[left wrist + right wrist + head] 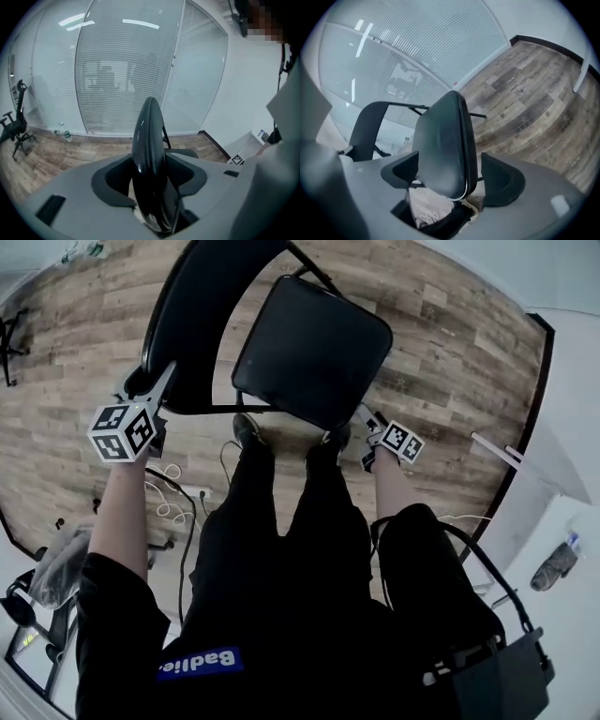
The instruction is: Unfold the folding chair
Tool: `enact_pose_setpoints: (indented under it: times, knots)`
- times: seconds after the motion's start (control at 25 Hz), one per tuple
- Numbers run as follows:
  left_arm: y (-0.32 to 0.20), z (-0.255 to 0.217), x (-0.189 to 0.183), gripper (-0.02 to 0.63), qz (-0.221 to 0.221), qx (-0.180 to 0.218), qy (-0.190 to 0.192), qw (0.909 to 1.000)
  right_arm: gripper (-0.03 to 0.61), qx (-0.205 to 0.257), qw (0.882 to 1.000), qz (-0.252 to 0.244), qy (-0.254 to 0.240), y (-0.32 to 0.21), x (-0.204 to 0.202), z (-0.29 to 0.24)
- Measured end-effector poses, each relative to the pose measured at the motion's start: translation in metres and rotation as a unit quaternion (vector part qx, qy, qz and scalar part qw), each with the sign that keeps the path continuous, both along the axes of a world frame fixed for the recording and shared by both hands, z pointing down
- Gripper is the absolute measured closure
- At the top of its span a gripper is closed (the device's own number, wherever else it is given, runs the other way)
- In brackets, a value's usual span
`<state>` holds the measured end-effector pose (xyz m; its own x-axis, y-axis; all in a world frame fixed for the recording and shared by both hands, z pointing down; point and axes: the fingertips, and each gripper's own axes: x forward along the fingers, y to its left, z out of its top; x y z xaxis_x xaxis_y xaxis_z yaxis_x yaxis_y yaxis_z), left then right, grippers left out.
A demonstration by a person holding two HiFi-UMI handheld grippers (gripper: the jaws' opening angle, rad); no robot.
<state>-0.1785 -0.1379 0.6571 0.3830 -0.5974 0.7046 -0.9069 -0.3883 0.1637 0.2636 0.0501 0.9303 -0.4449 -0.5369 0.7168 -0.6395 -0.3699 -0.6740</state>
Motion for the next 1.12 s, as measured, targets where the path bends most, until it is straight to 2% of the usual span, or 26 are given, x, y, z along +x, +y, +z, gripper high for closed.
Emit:
enact_pose_setpoints:
  times: [0.12, 0.24, 0.4, 0.48, 0.6, 0.8, 0.96, 1.12]
  knots:
    - [-0.004, -0.027, -0.007, 0.419, -0.019, 0.021, -0.014, 0.9995, 0.193, 0.013, 0.996, -0.085, 0.0, 0.001, -0.017, -0.063]
    - [0.027, -0.064, -0.031, 0.419, -0.056, 0.035, -0.014, 0.9977, 0.193, 0.025, 0.988, -0.152, -0.013, 0.029, -0.047, -0.134]
    - [0.078, -0.1, -0.056, 0.419, -0.079, 0.036, 0.003, 0.9962, 0.195, 0.061, 0.98, -0.186, -0.019, 0.051, -0.08, -0.212]
    - [0.089, -0.117, -0.039, 0.419, -0.063, 0.042, 0.024, 0.9968, 0.204, 0.091, 0.978, -0.188, -0.019, 0.043, -0.083, -0.25]
    - [0.113, -0.149, 0.005, 0.419, -0.013, 0.047, 0.065, 0.9967, 0.263, 0.14, 0.969, -0.199, -0.029, 0.038, -0.096, -0.31]
    - [0.15, -0.21, 0.085, 0.425, 0.086, 0.073, 0.137, 0.9841, 0.373, 0.227, 0.944, -0.225, -0.076, 0.032, -0.143, -0.402]
    - [0.162, -0.258, 0.124, 0.503, 0.138, 0.098, 0.165, 0.9717, 0.47, 0.287, 0.923, -0.242, -0.081, 0.025, -0.175, -0.459]
    - [0.162, -0.294, 0.14, 0.589, 0.137, 0.108, 0.172, 0.9696, 0.562, 0.347, 0.895, -0.27, -0.075, 0.019, -0.202, -0.514]
